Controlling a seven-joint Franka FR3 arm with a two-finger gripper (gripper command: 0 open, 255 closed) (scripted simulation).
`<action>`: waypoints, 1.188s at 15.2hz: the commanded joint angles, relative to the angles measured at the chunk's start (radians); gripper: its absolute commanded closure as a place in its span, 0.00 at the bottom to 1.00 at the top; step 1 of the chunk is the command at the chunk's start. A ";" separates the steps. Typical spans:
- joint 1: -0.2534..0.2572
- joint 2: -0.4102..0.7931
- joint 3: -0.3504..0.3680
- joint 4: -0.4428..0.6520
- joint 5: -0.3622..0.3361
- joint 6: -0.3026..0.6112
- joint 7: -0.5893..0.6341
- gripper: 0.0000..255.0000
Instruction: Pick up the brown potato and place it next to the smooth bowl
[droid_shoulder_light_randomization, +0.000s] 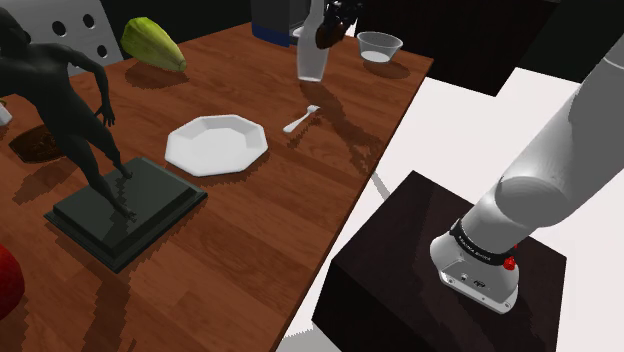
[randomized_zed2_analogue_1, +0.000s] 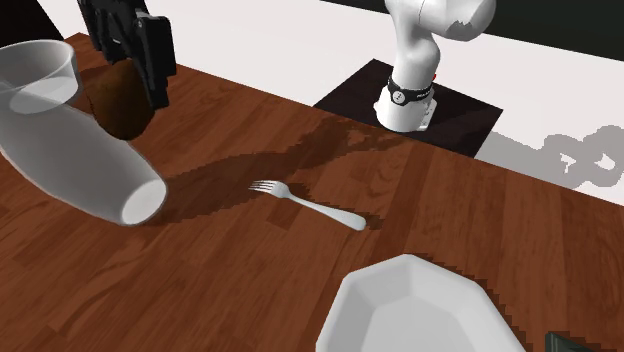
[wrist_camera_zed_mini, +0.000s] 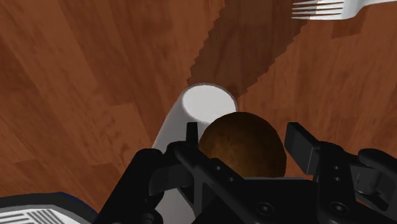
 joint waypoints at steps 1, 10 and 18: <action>-0.024 0.009 -0.021 0.008 0.014 -0.007 -0.051 1.00; -0.143 0.126 -0.107 0.165 0.087 -0.089 -0.265 1.00; -0.273 0.298 -0.156 0.407 0.161 -0.204 -0.426 1.00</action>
